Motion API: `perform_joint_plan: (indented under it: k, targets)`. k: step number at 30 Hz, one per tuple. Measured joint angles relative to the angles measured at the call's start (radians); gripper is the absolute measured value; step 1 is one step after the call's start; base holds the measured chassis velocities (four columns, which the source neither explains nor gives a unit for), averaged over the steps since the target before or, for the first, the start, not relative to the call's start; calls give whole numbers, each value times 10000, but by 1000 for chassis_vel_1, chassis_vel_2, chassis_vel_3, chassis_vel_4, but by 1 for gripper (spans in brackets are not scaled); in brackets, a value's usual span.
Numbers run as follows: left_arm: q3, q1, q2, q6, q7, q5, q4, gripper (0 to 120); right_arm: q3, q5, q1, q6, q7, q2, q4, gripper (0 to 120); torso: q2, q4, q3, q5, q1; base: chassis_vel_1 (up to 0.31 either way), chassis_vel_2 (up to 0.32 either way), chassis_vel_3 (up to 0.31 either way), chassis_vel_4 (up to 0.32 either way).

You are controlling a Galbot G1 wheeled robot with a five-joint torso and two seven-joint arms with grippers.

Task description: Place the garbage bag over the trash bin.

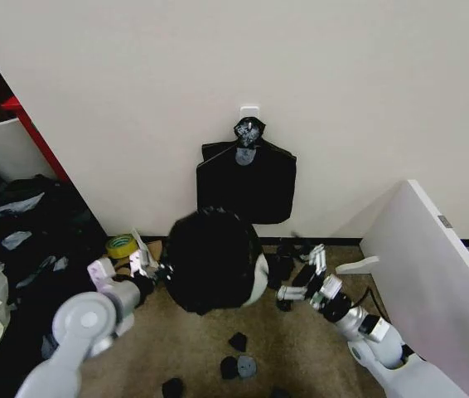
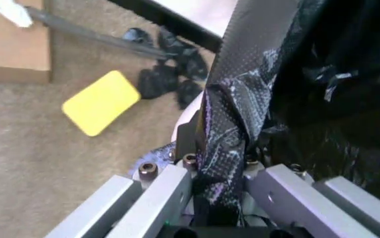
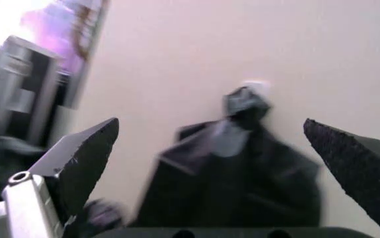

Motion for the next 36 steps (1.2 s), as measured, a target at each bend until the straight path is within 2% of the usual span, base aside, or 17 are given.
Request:
perform_joint_plan:
  k: [1, 3, 7, 8, 13, 19, 27, 31, 36]
  targets:
    - [0, 0, 0, 0, 0, 0, 0, 0, 0, 0, 0, 0, 0, 0, 0, 100, 0, 0, 0, 0, 0, 0, 0, 0, 0]
    - [260, 104, -68, -25, 0, 815, 102, 0, 50, -1573, -127, -584, 2025, 228, 468, 100, 1, 2, 0, 1, 0, 0, 0, 0, 0]
    - [544, 81, -480, -110, 16, 1938, 547, 0, -347, -3275, -478, -2532, 4975, 432, 1451, 100, 1, 0, 0, 2, 0, 0, 0, 0, 0]
    - [544, 81, -480, -110, 16, 1938, 547, 0, -347, -3275, -478, -2532, 4975, 432, 1451, 100, 1, 0, 0, 2, 0, 0, 0, 0, 0]
    - [677, 57, -856, -112, 159, 2441, 1020, 0, -544, -3832, -507, -4060, 6417, 523, 1850, 100, 1, 1, 0, 1, 0, 0, 0, 0, 0]
    - [691, -72, -1365, -112, 232, 2394, 1544, 0, -684, -4055, -494, -4473, 6643, 581, 1913, 100, 1, 1, 0, 0, 0, 0, 0, 0, 0]
    - [947, -17, -1681, -73, 214, 2564, 1583, 0, -740, -4183, -474, -4541, 6540, 618, 1889, 100, 0, 1, 0, 3, 0, 0, 0, 0, 0]
    - [1076, 21, -1736, -71, 203, 2753, 1560, 10, -740, -4195, -476, -4564, 6502, 620, 1888, 100, 1, 0, 0, 1, 0, 0, 0, 0, 0]
    - [1162, 143, -1726, -97, 214, 2996, 1386, 31, -714, -4211, -494, -4565, 6465, 605, 1888, 100, 1, 0, 0, -1, 0, 0, 0, 0, 0]
